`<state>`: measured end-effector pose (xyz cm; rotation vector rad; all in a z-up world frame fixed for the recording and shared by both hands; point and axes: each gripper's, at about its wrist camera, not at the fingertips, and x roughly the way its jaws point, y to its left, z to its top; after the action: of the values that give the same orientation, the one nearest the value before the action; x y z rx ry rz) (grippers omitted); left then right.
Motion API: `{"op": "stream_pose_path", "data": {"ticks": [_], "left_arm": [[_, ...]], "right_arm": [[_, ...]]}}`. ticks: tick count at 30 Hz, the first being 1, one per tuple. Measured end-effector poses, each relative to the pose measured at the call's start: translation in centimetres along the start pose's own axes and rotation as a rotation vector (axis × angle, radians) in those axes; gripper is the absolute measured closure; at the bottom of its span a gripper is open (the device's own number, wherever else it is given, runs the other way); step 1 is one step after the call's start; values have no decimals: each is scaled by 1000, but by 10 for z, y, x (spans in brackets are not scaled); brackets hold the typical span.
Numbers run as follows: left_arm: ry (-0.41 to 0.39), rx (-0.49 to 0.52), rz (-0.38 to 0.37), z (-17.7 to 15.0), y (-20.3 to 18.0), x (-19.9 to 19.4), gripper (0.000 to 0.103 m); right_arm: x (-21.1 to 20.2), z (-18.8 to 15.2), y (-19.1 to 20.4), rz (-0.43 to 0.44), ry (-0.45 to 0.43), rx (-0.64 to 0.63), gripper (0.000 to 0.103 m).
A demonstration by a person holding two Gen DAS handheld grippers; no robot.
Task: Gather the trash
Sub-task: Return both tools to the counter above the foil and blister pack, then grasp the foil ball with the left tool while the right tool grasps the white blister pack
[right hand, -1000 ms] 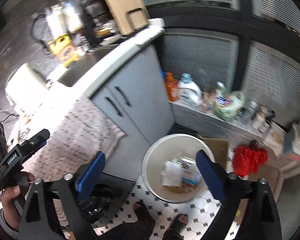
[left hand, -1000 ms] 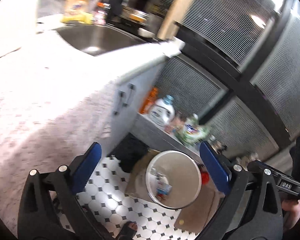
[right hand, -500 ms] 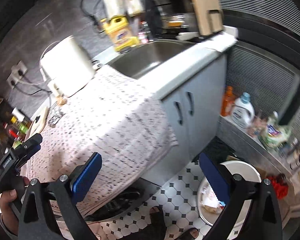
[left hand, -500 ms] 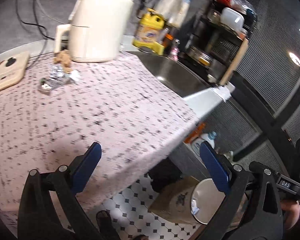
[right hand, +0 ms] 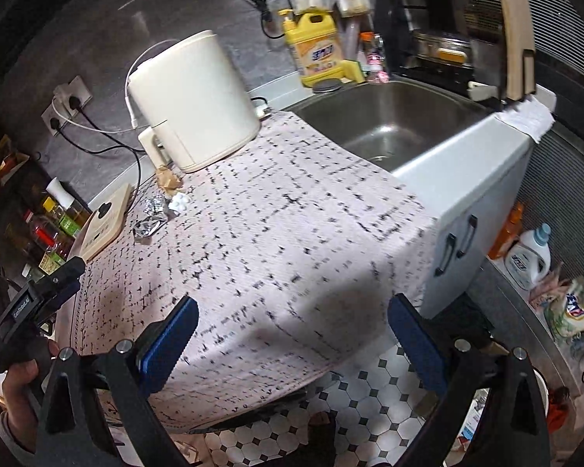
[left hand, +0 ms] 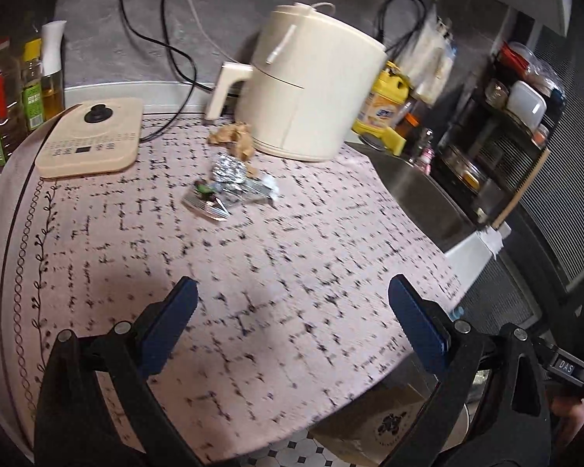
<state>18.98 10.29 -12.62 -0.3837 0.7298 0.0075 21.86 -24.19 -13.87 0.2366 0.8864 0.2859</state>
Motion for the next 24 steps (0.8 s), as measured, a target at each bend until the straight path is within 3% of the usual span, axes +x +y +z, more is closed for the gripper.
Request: {"op": "stream_pose_path", "data": {"ticks": [6, 17, 24], "left_arm": [[-3, -37, 4, 23, 33, 17, 7], [33, -26, -40, 70, 63, 72, 27], [80, -28, -52, 96, 70, 116, 34]], "right_arm": [[28, 15, 31, 10, 8, -29, 8], [76, 46, 75, 14, 12, -60, 15], [100, 59, 94, 7, 32, -75, 19]]}}
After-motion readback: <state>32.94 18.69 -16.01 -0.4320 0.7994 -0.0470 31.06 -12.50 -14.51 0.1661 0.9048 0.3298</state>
